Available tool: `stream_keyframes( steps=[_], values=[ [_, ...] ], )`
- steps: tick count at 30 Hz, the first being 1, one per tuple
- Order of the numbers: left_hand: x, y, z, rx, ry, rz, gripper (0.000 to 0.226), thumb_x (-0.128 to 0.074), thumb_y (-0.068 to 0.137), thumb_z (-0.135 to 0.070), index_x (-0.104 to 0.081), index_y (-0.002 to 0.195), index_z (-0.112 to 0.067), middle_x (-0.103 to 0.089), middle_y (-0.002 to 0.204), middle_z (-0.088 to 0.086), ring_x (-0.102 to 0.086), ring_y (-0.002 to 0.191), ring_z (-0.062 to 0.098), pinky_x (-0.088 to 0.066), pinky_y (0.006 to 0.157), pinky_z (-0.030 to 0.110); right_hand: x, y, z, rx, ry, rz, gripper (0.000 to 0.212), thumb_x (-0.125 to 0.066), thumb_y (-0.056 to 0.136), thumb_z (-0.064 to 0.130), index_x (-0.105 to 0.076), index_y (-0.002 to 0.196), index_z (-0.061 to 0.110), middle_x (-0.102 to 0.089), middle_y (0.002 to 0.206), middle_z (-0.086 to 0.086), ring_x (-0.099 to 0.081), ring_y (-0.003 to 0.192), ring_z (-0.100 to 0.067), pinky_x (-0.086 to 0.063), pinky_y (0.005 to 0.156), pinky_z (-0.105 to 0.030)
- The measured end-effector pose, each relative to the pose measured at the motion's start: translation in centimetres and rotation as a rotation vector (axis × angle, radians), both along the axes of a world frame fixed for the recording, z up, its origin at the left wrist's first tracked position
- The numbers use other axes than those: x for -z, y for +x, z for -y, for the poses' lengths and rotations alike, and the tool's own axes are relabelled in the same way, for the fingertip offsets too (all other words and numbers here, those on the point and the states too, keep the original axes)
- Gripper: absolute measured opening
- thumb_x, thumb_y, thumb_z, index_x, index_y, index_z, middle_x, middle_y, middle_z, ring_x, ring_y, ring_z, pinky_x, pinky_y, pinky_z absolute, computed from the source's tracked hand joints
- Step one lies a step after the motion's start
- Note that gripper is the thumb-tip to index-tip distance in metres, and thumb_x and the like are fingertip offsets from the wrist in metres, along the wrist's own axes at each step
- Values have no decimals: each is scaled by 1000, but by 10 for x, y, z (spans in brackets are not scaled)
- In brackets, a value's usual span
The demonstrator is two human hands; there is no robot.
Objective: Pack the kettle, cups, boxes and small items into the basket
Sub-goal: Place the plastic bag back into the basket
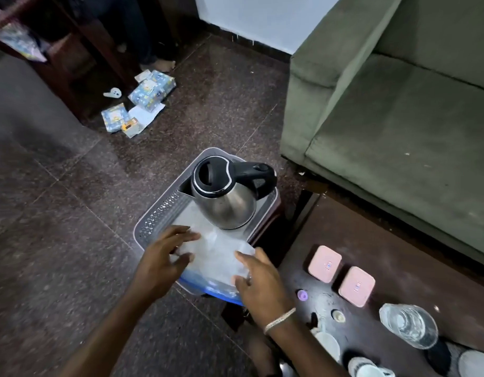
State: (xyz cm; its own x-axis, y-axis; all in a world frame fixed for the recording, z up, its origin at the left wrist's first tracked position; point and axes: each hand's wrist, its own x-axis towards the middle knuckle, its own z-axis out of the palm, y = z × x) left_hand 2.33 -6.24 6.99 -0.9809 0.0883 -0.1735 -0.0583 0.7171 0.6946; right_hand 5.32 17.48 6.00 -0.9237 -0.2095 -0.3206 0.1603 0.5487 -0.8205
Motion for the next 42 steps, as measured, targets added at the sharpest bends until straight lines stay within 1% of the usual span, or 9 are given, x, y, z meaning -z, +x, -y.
stream_keyframes(
  steps=[3,9,17,22,26,31,33,36,42],
  values=[
    [17,-19,35,18,-113,0,53,-77,80,13,-76,120,-21,-60,129,-13,-56,115,0,-38,88,1,14,-12,46,-87,127,-15,44,-61,93,18,-56,137,12,-42,148,-8,-56,124,-30,-43,108,-31],
    [59,-59,57,99,-361,-12,46,-78,78,8,-78,118,-14,-70,127,3,-61,112,30,-41,98,32,40,-30,104,-289,521,-125,40,-66,88,29,-63,123,9,-56,125,-7,-54,113,-35,-41,94,-50],
    [83,-71,53,289,-597,-83,36,-96,55,-7,-80,87,-10,-75,103,6,-59,82,30,-43,82,33,53,-34,120,-268,671,-112,21,-56,88,18,-75,97,16,-58,108,-8,-44,108,-35,-28,87,-52],
    [73,-72,37,189,-858,179,23,-82,72,-15,-72,92,-7,-53,123,13,-47,102,37,-52,78,45,51,-50,121,-235,726,-145,14,-65,84,19,-78,82,21,-47,116,-6,-38,106,-32,-29,82,-50],
    [75,-80,21,469,-742,155,38,-79,72,-12,-62,106,-6,-58,108,14,-60,96,37,-53,80,43,63,-57,126,-402,640,-250,22,-63,87,13,-74,106,15,-50,123,-8,-47,110,-35,-41,86,-49],
    [89,-84,29,606,-584,281,23,-75,79,-15,-67,99,-5,-65,95,16,-64,90,37,-54,76,42,78,-73,121,-612,485,-23,44,-63,90,17,-55,133,11,-47,135,-14,-43,124,-41,-42,101,-54],
    [98,-85,34,580,-591,309,44,-86,72,-22,-70,109,-5,-68,103,17,-68,88,40,-58,75,44,80,-81,120,-669,506,25,41,-58,94,23,-57,134,14,-45,141,-11,-39,129,-40,-40,105,-56],
    [104,-88,35,465,-665,479,102,-84,72,-48,-33,153,-12,-50,135,14,-57,122,38,-44,107,40,79,-86,118,-734,584,33,40,-55,96,25,-59,135,18,-39,150,-10,-35,135,-40,-37,108,-56],
    [107,-87,39,359,-696,574,125,-97,49,-49,-27,149,-24,-35,142,11,-43,135,39,-40,114,48,69,-84,112,-762,655,137,46,-51,100,35,-54,142,17,-38,148,-11,-37,134,-42,-36,105,-53]
  ],
)
